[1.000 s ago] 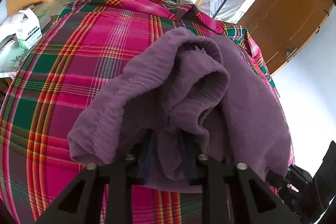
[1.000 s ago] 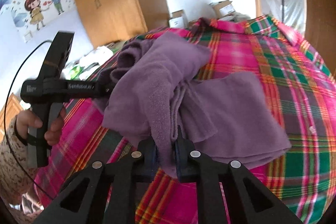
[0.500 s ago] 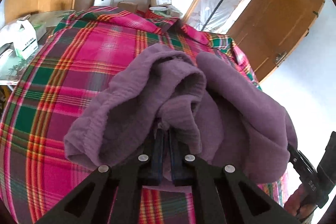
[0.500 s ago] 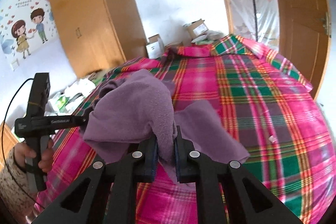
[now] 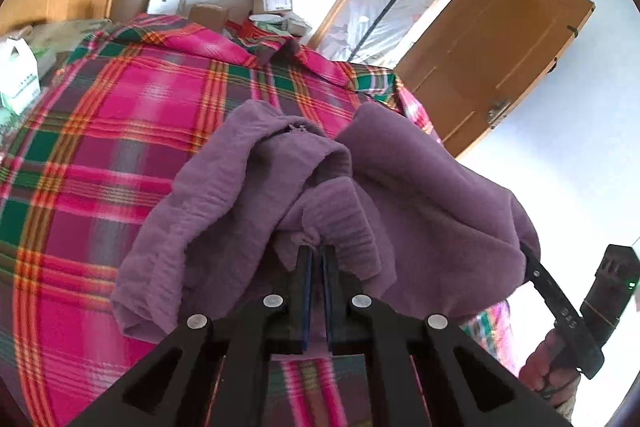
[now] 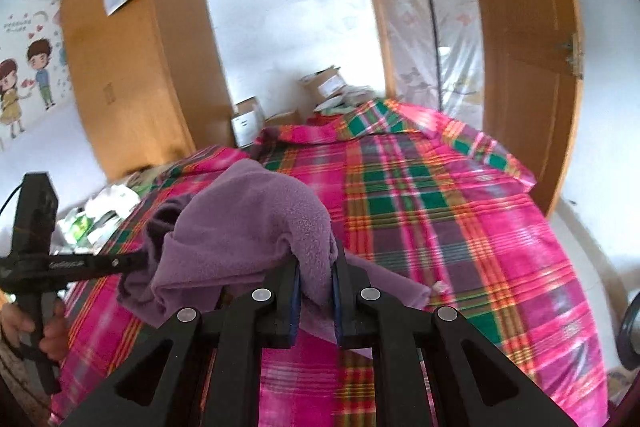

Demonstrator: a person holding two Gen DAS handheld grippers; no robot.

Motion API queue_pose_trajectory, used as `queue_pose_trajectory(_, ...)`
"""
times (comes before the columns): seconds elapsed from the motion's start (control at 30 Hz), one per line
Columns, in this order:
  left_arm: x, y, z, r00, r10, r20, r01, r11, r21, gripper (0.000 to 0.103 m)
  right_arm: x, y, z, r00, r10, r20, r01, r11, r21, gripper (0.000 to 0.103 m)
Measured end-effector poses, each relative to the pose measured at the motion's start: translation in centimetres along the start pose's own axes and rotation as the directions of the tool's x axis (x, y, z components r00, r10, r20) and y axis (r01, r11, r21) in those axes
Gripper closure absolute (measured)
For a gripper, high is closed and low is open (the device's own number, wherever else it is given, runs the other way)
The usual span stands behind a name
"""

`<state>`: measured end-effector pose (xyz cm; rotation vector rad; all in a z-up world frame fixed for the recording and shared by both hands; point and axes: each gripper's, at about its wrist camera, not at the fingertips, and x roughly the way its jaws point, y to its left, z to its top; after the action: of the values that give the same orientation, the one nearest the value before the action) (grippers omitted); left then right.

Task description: Fold clothes

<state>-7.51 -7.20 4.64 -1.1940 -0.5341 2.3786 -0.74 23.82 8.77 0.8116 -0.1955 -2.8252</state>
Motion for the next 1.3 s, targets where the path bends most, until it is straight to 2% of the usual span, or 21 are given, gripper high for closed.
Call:
queue_pose_trajectory(0.13,0.9,-0.6,-0.4,1.000,-0.012,-0.029,0.012,1.000,0.003,0.098,-0.7,-1.6,0.2,0.997,-0.076,0.014,0.076,0.997,0.012,0.090)
queue_pose_trajectory(0.3,1.0,-1.2,-0.8,0.999,-0.033,-0.029,0.034,0.999,0.016,0.098,0.2,-3.4,-0.5,0.992,-0.120,-0.029,0.121,0.992,0.044,0.090)
queue_pose_trajectory(0.47,0.9,0.1,-0.8,0.999,0.001,-0.042,-0.002,1.000,-0.019,0.098,1.3,-4.2,-1.6,0.986,-0.139,-0.089,0.144,0.988,0.051,0.089)
queue_pose_trajectory(0.6,1.0,0.9,-0.8,0.998,0.005,-0.056,-0.007,0.999,-0.042,0.097,1.4,-4.9,-1.9,0.978,-0.167,-0.128,0.175,0.983,0.056,0.079)
queue_pose_trajectory(0.7,1.3,1.2,-0.8,0.996,0.000,-0.087,-0.005,0.998,-0.060,0.097,0.3,-4.8,-2.0,0.975,-0.191,-0.115,0.196,0.980,0.029,0.073)
queue_pose_trajectory(0.73,1.4,1.3,-0.8,0.995,-0.011,-0.098,0.004,0.998,-0.067,0.096,0.0,-4.5,-2.0,0.974,-0.198,-0.107,0.201,0.980,0.013,0.073)
queue_pose_trajectory(0.8,1.6,1.2,-0.7,0.992,-0.034,-0.118,0.026,0.997,-0.072,0.088,-0.7,-3.8,-1.9,0.973,-0.215,-0.084,0.214,0.977,-0.020,0.072)
queue_pose_trajectory(0.9,1.9,0.8,-0.5,0.989,-0.060,-0.137,0.047,0.995,-0.092,0.088,-1.7,-2.7,-1.8,0.972,-0.230,-0.045,0.227,0.972,-0.062,0.072)
queue_pose_trajectory(0.97,1.9,0.6,-0.4,0.987,-0.079,-0.139,0.066,0.993,-0.097,0.088,-2.3,-1.9,-1.7,0.978,-0.208,-0.023,0.206,0.976,-0.070,0.072)
queue_pose_trajectory(1.0,1.8,0.5,-0.4,0.987,-0.090,-0.137,0.077,0.992,-0.096,0.092,-2.6,-1.5,-1.7,0.981,-0.193,-0.016,0.191,0.979,-0.073,0.072)
queue_pose_trajectory(1.07,1.5,0.3,-0.1,0.988,-0.092,-0.127,0.081,0.993,-0.090,0.099,-2.6,-0.3,-1.6,0.991,-0.130,-0.018,0.129,0.989,-0.075,0.072)
queue_pose_trajectory(1.17,0.8,0.3,0.5,0.990,-0.092,-0.102,0.084,0.993,-0.086,0.101,-1.8,1.9,-1.9,0.999,-0.015,-0.046,0.010,0.995,-0.097,0.072)
queue_pose_trajectory(1.3,0.2,0.5,1.1,0.995,-0.066,-0.080,0.059,0.995,-0.081,0.101,1.0,5.1,-3.3,0.974,0.153,-0.164,-0.171,0.980,-0.099,0.072)
